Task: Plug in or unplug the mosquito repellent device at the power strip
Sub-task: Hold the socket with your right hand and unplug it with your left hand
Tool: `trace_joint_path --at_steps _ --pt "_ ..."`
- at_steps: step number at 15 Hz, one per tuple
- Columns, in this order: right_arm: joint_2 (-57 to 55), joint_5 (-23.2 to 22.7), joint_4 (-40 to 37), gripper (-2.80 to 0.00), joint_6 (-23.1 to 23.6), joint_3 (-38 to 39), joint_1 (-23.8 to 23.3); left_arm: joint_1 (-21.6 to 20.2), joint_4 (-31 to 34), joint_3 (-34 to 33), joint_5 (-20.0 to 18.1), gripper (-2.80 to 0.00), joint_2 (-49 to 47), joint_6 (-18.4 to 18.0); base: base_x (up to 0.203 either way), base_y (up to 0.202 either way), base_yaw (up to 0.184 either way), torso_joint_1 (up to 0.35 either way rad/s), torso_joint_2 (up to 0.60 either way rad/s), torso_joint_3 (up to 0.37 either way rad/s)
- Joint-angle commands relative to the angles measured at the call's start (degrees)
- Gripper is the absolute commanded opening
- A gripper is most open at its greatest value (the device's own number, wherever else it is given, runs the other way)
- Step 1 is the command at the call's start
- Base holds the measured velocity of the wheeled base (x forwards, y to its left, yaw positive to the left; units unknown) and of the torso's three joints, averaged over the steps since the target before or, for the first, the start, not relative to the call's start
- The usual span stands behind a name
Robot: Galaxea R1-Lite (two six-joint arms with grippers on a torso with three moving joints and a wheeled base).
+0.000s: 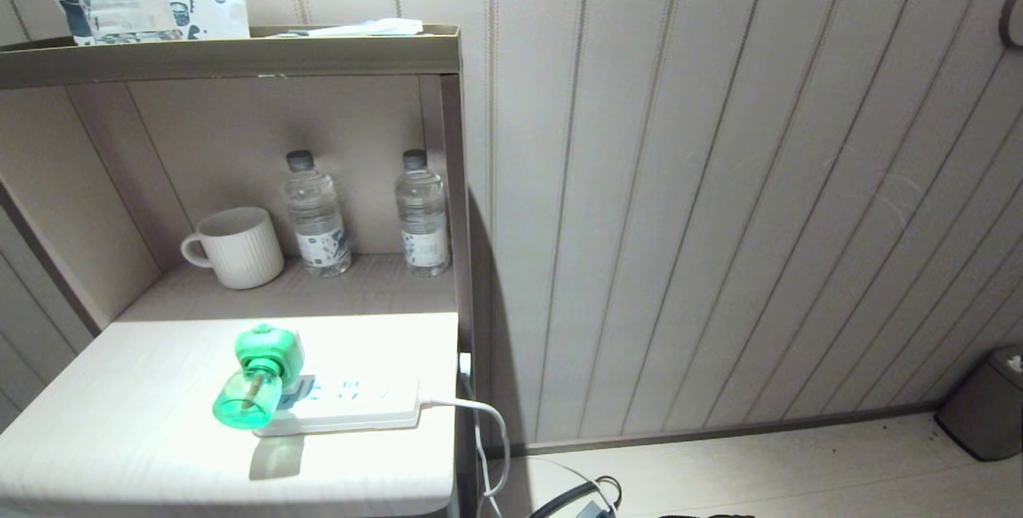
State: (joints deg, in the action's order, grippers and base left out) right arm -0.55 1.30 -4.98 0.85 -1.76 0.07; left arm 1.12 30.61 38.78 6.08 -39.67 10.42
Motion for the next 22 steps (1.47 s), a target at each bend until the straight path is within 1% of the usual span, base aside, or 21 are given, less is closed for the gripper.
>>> trace_joint_path --at_steps 1,2,4,8,9,10,11,13,14,15,19,22 --pt "0.0 0.0 0.0 -2.8 0.0 0.0 0.0 -0.6 -4.9 -6.5 0.2 -2.8 9.5 -1.6 0.0 0.0 0.0 0.0 0.0 0.0" --pt "0.0 0.0 0.0 -2.8 0.0 0.0 0.0 -0.7 -8.5 -11.0 0.3 -2.8 13.7 -3.1 0.0 0.0 0.0 0.0 0.0 0.0" --pt "0.0 0.0 0.0 -2.8 0.0 0.0 0.0 -1.4 -12.9 -17.9 0.1 -2.8 21.5 -5.5 0.0 0.0 0.0 0.0 0.0 0.0" --pt "0.0 0.0 0.0 -2.8 0.0 0.0 0.0 -1.4 -16.8 -28.4 -0.2 -2.8 37.7 -11.6 0.0 0.0 0.0 0.0 0.0 0.0" --pt "0.0 0.0 0.0 -2.8 0.0 0.0 0.0 -1.3 -19.8 -31.0 -0.6 -2.8 39.5 -12.9 0.0 0.0 0.0 0.0 0.0 0.0" --pt "0.0 0.0 0.0 -2.8 0.0 0.0 0.0 -1.3 -21.9 -32.4 -0.9 -2.8 39.7 -13.4 0.0 0.0 0.0 0.0 0.0 0.0" --pt "0.0 0.0 0.0 -2.8 0.0 0.0 0.0 -1.3 -23.6 -34.5 -1.1 -2.8 39.7 -13.4 0.0 0.0 0.0 0.0 0.0 0.0" --pt "0.0 0.0 0.0 -2.8 0.0 0.0 0.0 -1.3 -30.8 -38.4 -6.1 -2.8 39.7 -12.1 0.0 0.0 0.0 0.0 0.0 0.0" --pt "0.0 0.0 0.0 -2.8 0.0 0.0 0.0 -1.3 -34.0 -38.7 -6.1 -2.8 39.7 -11.7 0.0 0.0 0.0 0.0 0.0 0.0" --pt "0.0 0.0 0.0 -2.8 0.0 0.0 0.0 -1.3 -35.7 -38.8 -6.1 -2.8 39.7 -11.8 0.0 0.0 0.0 0.0 0.0 0.0" --pt "0.0 0.0 0.0 -2.8 0.0 0.0 0.0 -1.3 -36.4 -38.8 -6.0 -2.8 39.6 -10.5 0.0 0.0 0.0 0.0 0.0 0.0" --pt "0.0 0.0 0.0 -2.8 0.0 0.0 0.0 -1.3 -36.4 -38.8 -6.0 -2.8 39.5 -10.5 0.0 0.0 0.0 0.0 0.0 0.0"
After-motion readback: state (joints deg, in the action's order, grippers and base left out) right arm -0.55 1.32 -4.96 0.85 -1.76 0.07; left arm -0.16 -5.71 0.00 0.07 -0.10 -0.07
